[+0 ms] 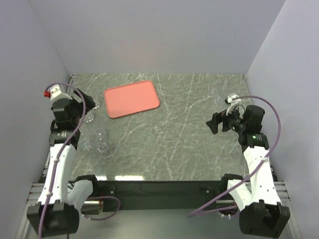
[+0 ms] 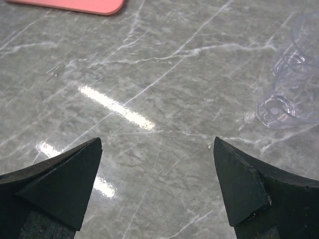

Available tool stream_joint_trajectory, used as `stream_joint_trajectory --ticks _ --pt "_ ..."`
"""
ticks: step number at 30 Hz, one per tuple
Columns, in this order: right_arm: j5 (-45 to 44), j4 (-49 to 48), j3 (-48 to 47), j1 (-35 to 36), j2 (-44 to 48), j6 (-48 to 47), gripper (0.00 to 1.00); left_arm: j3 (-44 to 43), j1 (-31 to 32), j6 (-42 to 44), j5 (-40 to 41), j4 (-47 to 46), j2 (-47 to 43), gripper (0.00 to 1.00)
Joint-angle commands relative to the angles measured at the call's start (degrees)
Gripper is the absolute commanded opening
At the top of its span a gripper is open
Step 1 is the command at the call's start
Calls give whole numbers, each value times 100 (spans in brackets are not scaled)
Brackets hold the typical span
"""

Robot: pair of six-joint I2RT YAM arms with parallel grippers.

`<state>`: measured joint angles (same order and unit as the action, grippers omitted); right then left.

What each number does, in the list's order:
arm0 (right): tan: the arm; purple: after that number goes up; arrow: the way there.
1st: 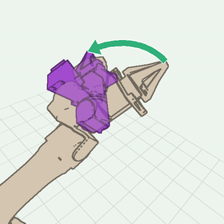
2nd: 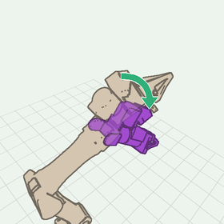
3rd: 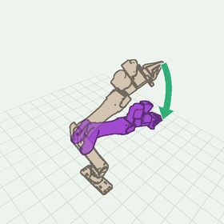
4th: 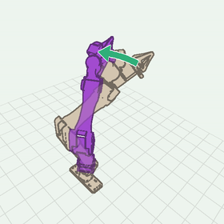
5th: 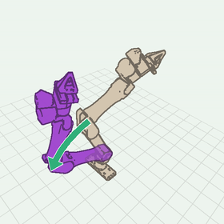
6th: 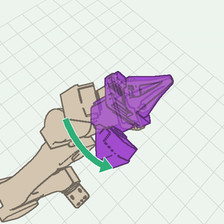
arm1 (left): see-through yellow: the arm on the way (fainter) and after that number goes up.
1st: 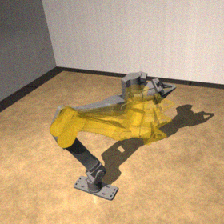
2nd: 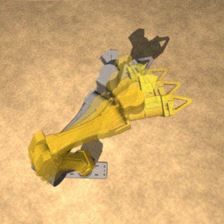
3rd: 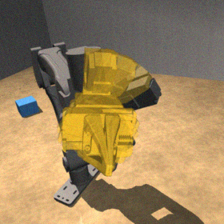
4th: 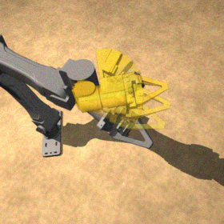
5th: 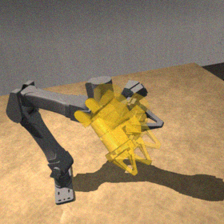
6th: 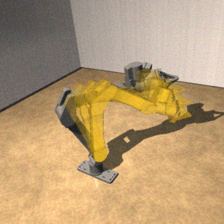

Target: Place the glasses into the tray

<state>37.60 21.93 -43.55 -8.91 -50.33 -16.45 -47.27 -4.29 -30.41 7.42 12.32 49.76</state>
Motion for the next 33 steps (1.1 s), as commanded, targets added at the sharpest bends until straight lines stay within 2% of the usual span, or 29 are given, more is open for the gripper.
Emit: stream_joint_trajectory --ticks 1,5,13,16,20,33 --pt "326 109 136 -23 443 -359 100 -335 -509 -632 -671 183 497 99" --pt "283 127 215 -15 655 -429 100 -809 -792 -1053 -865 560 1210 97" --pt "186 188 207 -23 717 -508 99 -1768 -1029 -1186 -382 1106 2352 94" --pt "203 206 215 -15 726 -509 99 -2154 -1126 -1204 -320 1334 2844 87" --pt "230 206 215 -15 726 -509 98 -2541 -1223 -1186 -452 1458 3452 69" --pt "256 232 224 -15 656 -526 97 -4290 -1223 -976 -268 1941 5351 50"
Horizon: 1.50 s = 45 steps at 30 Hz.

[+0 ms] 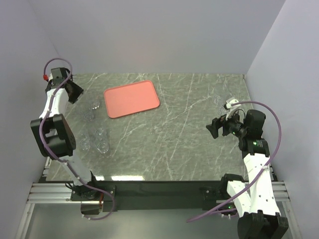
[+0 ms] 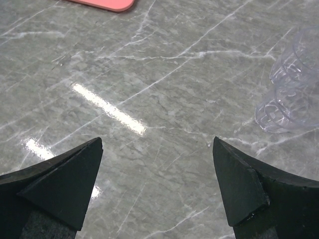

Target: Place the glasses into the tray

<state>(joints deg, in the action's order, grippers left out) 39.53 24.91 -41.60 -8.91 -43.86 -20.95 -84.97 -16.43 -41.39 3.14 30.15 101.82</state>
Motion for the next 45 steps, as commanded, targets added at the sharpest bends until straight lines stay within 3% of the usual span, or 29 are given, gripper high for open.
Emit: stream_joint_trajectory --ticks 1,8,14,30,33,40,45 --pt "55 -65 38 -15 0 -76 97 -616 -10 183 170 210 319 47" --pt "37 -65 38 -15 -35 -85 97 -1153 -1 570 108 439 857 38" --pt "20 -74 47 -23 -62 -93 97 -1223 122 763 -129 386 1015 38" --pt "-33 -74 47 -15 -53 -111 97 -1628 254 992 257 729 1612 36" --pt "-50 -74 56 -23 -53 -102 97 -1716 280 1018 266 764 1692 30" --pt "-94 -82 47 -23 -53 -102 97 -2058 351 1062 345 843 1762 0" --pt "-121 -82 56 -15 -62 -120 97 -2147 429 1071 372 738 1543 0"
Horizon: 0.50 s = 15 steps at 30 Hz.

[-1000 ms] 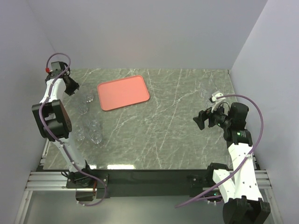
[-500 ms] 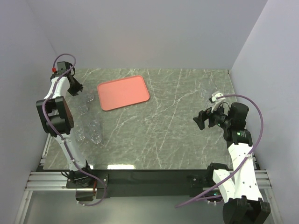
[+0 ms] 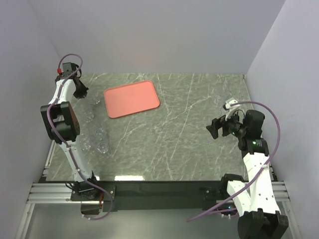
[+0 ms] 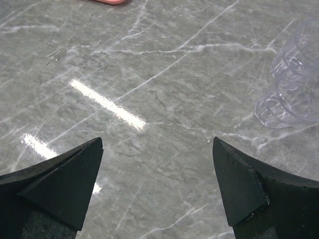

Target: Place the glasses into the tray

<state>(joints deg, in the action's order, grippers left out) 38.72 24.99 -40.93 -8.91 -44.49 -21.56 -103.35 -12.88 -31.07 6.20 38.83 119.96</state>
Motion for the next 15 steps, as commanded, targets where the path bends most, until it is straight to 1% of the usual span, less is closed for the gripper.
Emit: stream_joint_trajectory --ticks 1,6,15 --pt "-40 -91 -12 -15 10 -59 97 -309 93 57 31 -156 -306 0" --pt "-57 -91 -3 -15 19 -59 97 -317 251 127 -355 -297 -386 0" --pt "-66 -91 6 -23 11 -85 97 -537 436 215 -576 -297 -193 0"
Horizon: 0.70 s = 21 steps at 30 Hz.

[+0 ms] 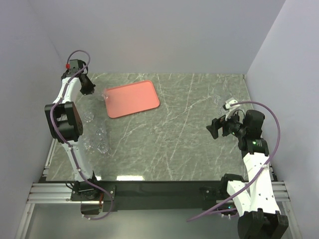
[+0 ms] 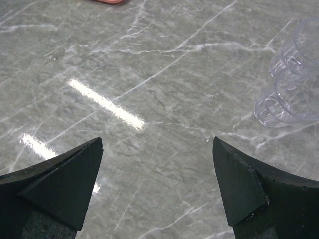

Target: Place the glasses into the tray

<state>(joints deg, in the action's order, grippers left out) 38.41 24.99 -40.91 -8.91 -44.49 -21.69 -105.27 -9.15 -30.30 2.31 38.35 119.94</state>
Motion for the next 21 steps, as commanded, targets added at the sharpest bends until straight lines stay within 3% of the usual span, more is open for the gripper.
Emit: stream_joint_trajectory --ticks 1,21 --pt "-44 -91 4 -15 19 -72 97 -397 80 165 -187 -249 -164 0" --pt "-62 -91 4 -15 2 -81 97 -1039 484 139 -187 -12 565 3"
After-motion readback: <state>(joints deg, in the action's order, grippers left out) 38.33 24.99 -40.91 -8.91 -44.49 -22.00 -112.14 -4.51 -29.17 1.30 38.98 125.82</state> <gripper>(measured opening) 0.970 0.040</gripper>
